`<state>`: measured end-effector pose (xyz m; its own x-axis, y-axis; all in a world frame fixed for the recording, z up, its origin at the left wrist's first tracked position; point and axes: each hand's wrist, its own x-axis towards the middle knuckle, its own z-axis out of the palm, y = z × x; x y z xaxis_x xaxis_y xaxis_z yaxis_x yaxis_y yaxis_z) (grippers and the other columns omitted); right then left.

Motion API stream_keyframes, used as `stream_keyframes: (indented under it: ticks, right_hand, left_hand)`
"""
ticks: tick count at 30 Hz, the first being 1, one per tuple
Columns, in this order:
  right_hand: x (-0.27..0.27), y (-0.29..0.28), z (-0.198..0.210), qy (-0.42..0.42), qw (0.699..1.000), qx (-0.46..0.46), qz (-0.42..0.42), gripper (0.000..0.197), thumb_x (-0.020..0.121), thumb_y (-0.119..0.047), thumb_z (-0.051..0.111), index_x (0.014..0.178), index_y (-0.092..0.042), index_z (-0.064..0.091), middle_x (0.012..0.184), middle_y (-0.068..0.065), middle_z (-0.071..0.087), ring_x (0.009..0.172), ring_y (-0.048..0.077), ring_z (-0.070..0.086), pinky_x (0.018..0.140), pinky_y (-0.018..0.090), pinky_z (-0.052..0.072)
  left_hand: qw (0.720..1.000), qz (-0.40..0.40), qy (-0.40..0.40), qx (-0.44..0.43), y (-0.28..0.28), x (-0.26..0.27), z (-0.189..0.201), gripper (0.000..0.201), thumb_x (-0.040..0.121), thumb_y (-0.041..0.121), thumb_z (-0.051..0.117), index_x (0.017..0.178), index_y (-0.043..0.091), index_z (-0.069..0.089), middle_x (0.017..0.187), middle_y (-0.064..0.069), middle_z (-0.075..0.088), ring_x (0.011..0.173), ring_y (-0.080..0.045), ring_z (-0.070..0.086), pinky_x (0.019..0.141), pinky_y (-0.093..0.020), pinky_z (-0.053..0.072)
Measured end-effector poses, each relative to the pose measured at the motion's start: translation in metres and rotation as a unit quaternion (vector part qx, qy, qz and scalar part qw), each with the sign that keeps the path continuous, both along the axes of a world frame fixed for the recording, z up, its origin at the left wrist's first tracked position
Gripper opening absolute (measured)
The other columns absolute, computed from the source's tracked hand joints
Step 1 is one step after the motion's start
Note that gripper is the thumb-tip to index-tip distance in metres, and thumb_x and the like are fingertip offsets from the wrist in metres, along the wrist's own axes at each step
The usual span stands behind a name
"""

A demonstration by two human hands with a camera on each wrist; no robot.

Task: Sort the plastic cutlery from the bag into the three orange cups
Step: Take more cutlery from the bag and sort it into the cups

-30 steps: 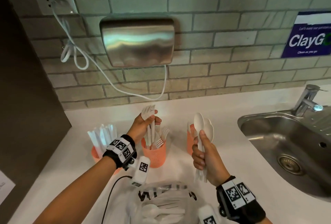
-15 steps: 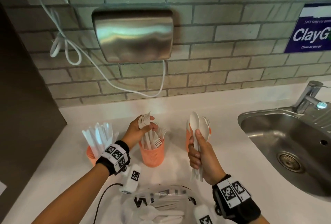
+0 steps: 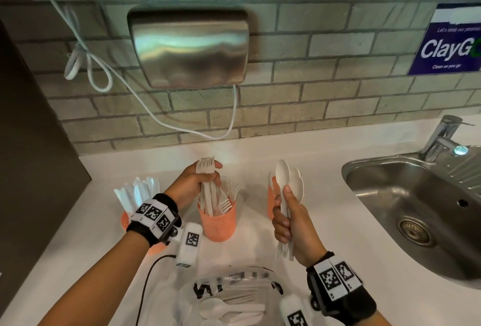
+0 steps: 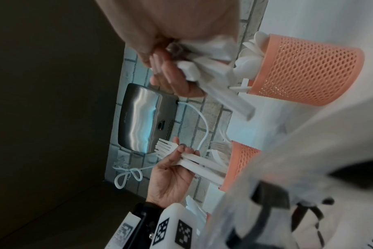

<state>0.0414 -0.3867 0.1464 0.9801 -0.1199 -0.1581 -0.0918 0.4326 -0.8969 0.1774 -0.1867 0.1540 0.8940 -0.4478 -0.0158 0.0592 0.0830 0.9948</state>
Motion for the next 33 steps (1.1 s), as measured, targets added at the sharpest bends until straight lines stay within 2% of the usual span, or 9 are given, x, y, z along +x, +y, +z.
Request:
stream_keyframes:
  ticks: [9,16,20,22,24,27,28,30,33]
  right_hand:
    - [-0.002,-0.004,-0.003,0.001,1.0,-0.001,-0.011,0.039,0.095,-0.045,0.034,0.072,-0.015,0.045,0.04,-0.006,0.028,0.028,0.005,0.022,0.031,0.015,0.021]
    - [-0.001,-0.007,-0.005,0.006,1.0,-0.003,-0.018,0.039,0.095,-0.046,0.035,0.072,-0.015,0.045,0.041,-0.006,0.027,0.029,0.005,0.021,0.032,0.014,0.02]
    - [0.001,-0.005,-0.004,-0.001,1.0,-0.005,-0.013,0.04,0.095,-0.046,0.034,0.072,-0.015,0.045,0.041,-0.006,0.027,0.029,0.006,0.022,0.032,0.015,0.02]
    - [0.001,-0.002,-0.003,-0.001,1.0,-0.004,-0.009,0.04,0.095,-0.045,0.034,0.072,-0.015,0.046,0.041,-0.005,0.027,0.03,0.006,0.022,0.033,0.015,0.02]
    - [0.002,0.0,-0.002,-0.001,1.0,-0.005,-0.005,0.04,0.095,-0.045,0.034,0.071,-0.015,0.046,0.042,-0.005,0.026,0.03,0.006,0.022,0.033,0.015,0.02]
    - [0.003,0.002,-0.001,-0.003,1.0,-0.011,-0.001,0.04,0.095,-0.045,0.034,0.071,-0.015,0.045,0.042,-0.005,0.026,0.029,0.006,0.022,0.033,0.015,0.019]
    - [0.003,0.002,-0.001,-0.002,1.0,-0.013,0.0,0.04,0.095,-0.045,0.034,0.072,-0.015,0.045,0.042,-0.005,0.026,0.029,0.006,0.022,0.033,0.015,0.02]
    - [0.003,0.001,-0.001,0.0,1.0,-0.011,-0.002,0.039,0.095,-0.046,0.034,0.072,-0.016,0.045,0.041,-0.005,0.026,0.029,0.006,0.022,0.032,0.016,0.02]
    - [0.003,-0.003,-0.001,0.001,1.0,-0.004,-0.01,0.04,0.095,-0.046,0.034,0.072,-0.015,0.045,0.04,-0.006,0.026,0.029,0.006,0.022,0.032,0.016,0.02]
  left_hand:
    - [0.996,0.023,0.082,-0.001,-0.003,0.01,-0.013,0.024,0.055,0.006,0.045,0.073,0.001,0.06,0.056,-0.008,0.057,0.049,-0.018,0.053,0.061,-0.027,0.05]
    - [0.983,0.058,-0.093,0.144,-0.005,0.012,-0.017,0.022,0.072,-0.008,0.067,0.079,0.012,0.061,0.069,-0.007,0.064,0.068,-0.019,0.061,0.072,-0.026,0.049]
    - [0.914,0.092,-0.279,0.281,-0.005,0.004,-0.029,0.013,0.086,0.006,0.058,0.082,0.016,0.066,0.091,-0.003,0.067,0.083,-0.005,0.061,0.081,-0.018,0.045]
    - [0.843,0.044,-0.362,0.394,-0.003,-0.005,-0.038,0.045,0.09,0.037,0.036,0.105,0.008,0.067,0.114,-0.008,0.065,0.103,-0.017,0.059,0.092,-0.023,0.04]
    - [0.782,0.021,-0.39,0.487,0.0,-0.007,-0.045,0.073,0.085,0.049,0.011,0.124,0.009,0.059,0.135,-0.008,0.054,0.123,-0.024,0.05,0.105,-0.026,0.03]
    - [0.697,0.013,-0.393,0.599,0.002,-0.002,-0.045,0.105,0.072,0.071,-0.021,0.147,0.016,0.027,0.157,-0.006,0.016,0.146,-0.023,0.015,0.118,-0.036,0.004]
    - [0.687,0.009,-0.386,0.616,0.003,-0.001,-0.045,0.11,0.064,0.075,-0.028,0.15,0.017,0.01,0.159,-0.005,0.002,0.147,-0.021,0.005,0.118,-0.036,-0.002]
    - [0.714,0.024,-0.382,0.586,0.006,0.0,-0.044,0.105,0.064,0.079,-0.021,0.148,0.018,-0.01,0.157,-0.003,-0.011,0.146,-0.016,-0.006,0.117,-0.033,-0.004]
    - [0.74,0.012,-0.396,0.543,0.01,-0.004,-0.043,0.101,0.07,0.081,-0.005,0.148,0.017,-0.009,0.153,0.004,-0.015,0.142,-0.008,-0.01,0.118,-0.028,-0.001]
